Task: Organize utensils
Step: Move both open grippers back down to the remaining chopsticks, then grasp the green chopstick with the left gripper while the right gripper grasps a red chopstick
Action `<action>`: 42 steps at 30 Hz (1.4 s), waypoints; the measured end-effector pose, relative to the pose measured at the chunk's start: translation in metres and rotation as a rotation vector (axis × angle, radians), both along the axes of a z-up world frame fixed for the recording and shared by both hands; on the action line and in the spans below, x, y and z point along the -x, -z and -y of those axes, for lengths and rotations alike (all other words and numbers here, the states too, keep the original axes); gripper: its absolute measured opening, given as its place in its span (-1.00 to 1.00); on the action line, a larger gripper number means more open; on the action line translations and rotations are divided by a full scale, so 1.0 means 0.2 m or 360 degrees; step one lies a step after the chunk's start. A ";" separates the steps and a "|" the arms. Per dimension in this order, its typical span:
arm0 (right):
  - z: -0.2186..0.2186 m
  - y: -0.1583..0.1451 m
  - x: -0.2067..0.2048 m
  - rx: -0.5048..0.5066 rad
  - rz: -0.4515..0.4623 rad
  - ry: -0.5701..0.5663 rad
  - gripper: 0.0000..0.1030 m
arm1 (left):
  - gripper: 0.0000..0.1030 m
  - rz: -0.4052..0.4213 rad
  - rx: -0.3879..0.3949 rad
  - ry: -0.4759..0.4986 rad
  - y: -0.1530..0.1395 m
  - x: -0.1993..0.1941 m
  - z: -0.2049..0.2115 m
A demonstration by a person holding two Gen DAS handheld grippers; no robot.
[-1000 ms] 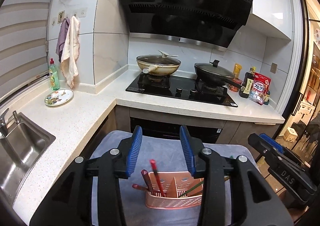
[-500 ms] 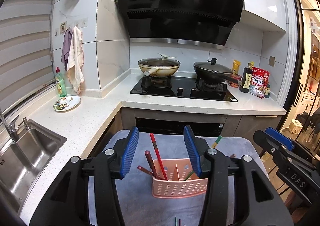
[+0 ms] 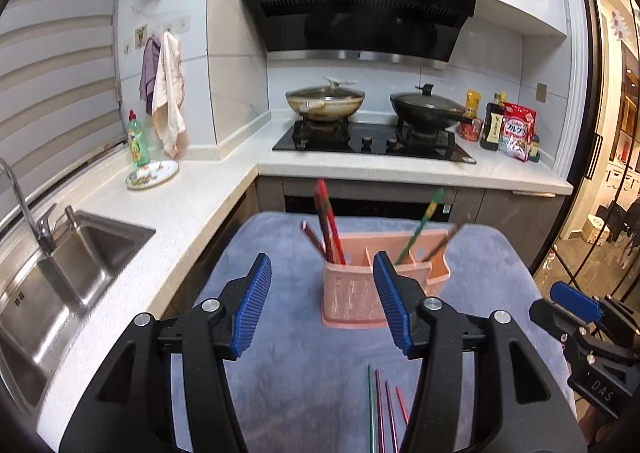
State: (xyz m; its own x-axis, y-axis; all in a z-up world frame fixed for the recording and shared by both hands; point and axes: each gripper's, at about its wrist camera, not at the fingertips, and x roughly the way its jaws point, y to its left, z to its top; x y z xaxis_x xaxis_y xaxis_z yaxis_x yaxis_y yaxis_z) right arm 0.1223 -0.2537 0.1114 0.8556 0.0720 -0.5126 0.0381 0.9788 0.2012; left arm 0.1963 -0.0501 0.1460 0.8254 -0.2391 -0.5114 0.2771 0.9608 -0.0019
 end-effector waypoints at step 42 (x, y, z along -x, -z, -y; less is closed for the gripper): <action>-0.43 0.98 0.60 0.0130 -0.0624 -0.0171 -0.55 | 0.01 -0.0623 -0.0121 -0.0061 0.92 0.60 -0.25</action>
State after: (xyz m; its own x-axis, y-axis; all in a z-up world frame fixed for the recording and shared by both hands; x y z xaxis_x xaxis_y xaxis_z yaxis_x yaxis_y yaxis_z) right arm 0.0032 -0.1683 -0.0838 0.5840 0.0958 -0.8061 -0.0069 0.9936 0.1130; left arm 0.0767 -0.0002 -0.0371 0.5721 -0.1610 -0.8042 0.2333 0.9720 -0.0286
